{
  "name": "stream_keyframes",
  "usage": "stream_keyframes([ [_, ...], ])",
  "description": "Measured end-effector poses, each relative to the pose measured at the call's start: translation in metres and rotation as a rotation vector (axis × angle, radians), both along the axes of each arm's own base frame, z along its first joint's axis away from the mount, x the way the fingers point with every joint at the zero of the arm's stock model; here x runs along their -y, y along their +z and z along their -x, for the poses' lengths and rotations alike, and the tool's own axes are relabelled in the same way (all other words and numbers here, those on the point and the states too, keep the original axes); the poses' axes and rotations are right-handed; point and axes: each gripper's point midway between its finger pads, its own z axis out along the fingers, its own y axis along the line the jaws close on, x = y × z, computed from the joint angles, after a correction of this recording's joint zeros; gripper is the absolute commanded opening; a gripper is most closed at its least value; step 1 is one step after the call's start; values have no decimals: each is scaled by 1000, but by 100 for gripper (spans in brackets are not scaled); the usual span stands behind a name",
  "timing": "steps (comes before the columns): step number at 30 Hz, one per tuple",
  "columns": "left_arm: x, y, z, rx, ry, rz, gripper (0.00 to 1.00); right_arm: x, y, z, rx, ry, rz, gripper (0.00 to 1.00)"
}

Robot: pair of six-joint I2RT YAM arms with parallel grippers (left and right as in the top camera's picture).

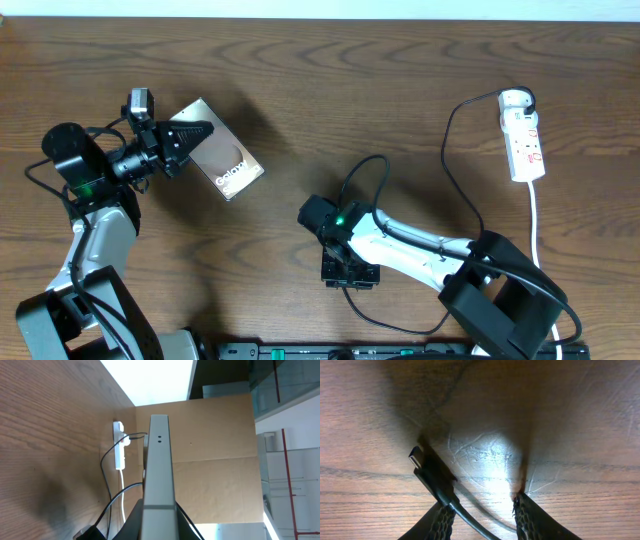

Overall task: Plug charger to phone and switch on socket
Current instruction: 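Close the right gripper on the USB-C plug end of the cable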

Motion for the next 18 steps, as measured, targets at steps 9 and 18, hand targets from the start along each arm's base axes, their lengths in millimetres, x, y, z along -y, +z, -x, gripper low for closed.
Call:
stream_keyframes([
  [9,0,0,0,0,0,0,7,-5,1,-4,22,39,-32,41],
  [18,0,0,0,0,0,0,7,-6,1,-7,40,71,-38,29],
])
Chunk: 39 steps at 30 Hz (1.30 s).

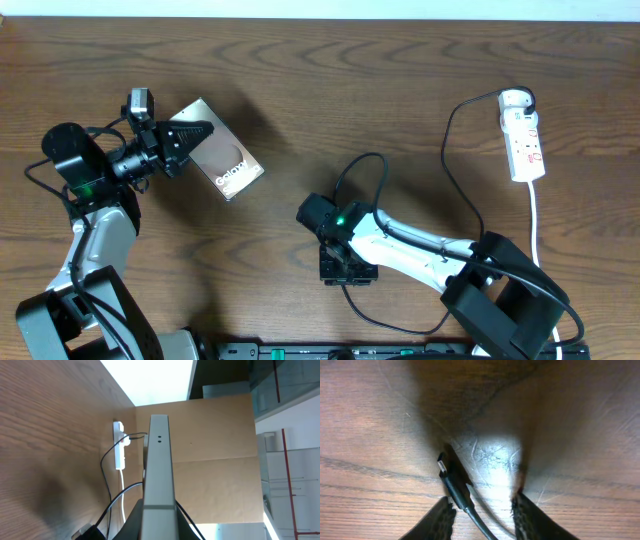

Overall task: Plug charger to phone and switch on socket
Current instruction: 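Close the right gripper on the USB-C plug end of the cable, then lift the plug with the right gripper toward the phone's bottom port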

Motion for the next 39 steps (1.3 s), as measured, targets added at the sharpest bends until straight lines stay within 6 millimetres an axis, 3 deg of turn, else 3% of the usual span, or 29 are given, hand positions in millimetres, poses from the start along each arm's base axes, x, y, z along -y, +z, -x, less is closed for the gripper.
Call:
stream_keyframes([
  [2,0,0,0,0,0,0,7,0,0,-1,6,6,0,20],
  [8,0,0,0,0,0,0,7,3,0,-2,16,14,13,9],
  [25,0,0,0,0,0,0,7,8,0,0,5,15,37,1],
  [39,0,0,0,0,0,0,7,9,-1,11,-42,2,17,1],
])
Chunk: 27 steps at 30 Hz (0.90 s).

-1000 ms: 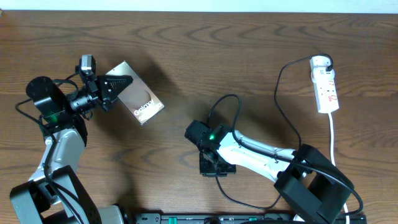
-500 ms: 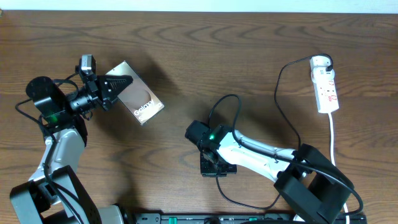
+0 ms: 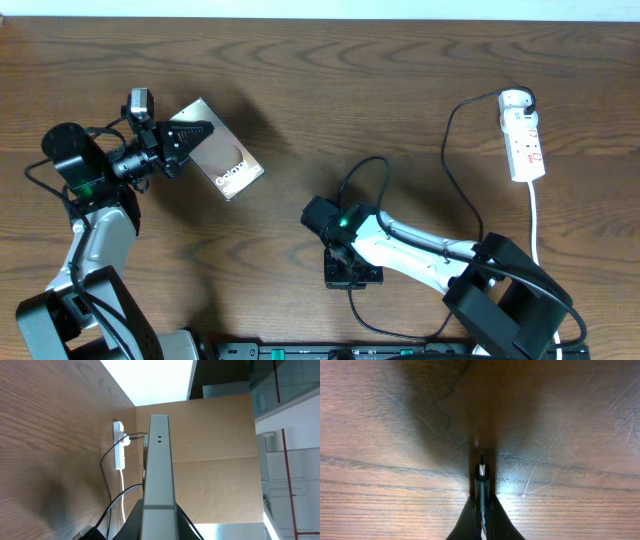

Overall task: Plug charger to phone and switch on socket
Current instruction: 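Lift the plug with the right gripper toward the phone's bottom port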

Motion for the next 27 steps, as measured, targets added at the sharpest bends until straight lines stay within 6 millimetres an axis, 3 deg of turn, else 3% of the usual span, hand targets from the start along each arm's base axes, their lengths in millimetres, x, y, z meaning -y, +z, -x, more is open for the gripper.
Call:
stream_keyframes([
  [6,0,0,0,0,0,0,8,-1,2,-4,-57,3,-65,1],
  [10,0,0,0,0,0,0,8,-11,12,-25,-92,26,-207,1],
  [13,0,0,0,0,0,0,7,-33,34,-41,-115,96,-445,1],
  [16,0,0,0,0,0,0,7,-51,69,-42,-154,219,-759,1],
  [21,0,0,0,1,0,0,7,-55,111,-30,-143,403,-1108,1],
  [27,0,0,0,3,0,-2,7,-60,131,-27,9,613,-1326,1],
])
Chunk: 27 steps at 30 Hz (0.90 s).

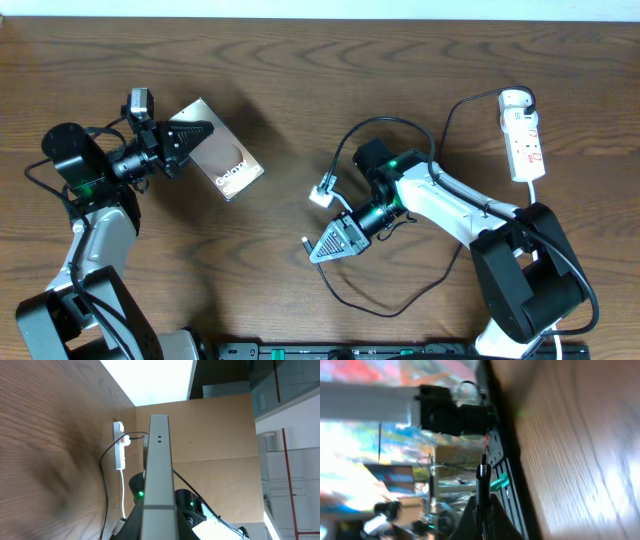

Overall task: Plug charger to phone and switch on socket
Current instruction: 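Lift the plug with the right gripper toward the phone's bottom port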

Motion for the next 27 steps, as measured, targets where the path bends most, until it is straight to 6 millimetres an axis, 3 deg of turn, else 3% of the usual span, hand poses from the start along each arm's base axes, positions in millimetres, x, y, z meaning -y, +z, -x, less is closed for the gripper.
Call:
stream_keyframes([
  [7,7,0,1,13,-18,-6,8,-8,11,2,119,51,-159,1],
  [27,66,0,13,101,-192,-41,7,-28,30,-23,192,24,-318,1],
])
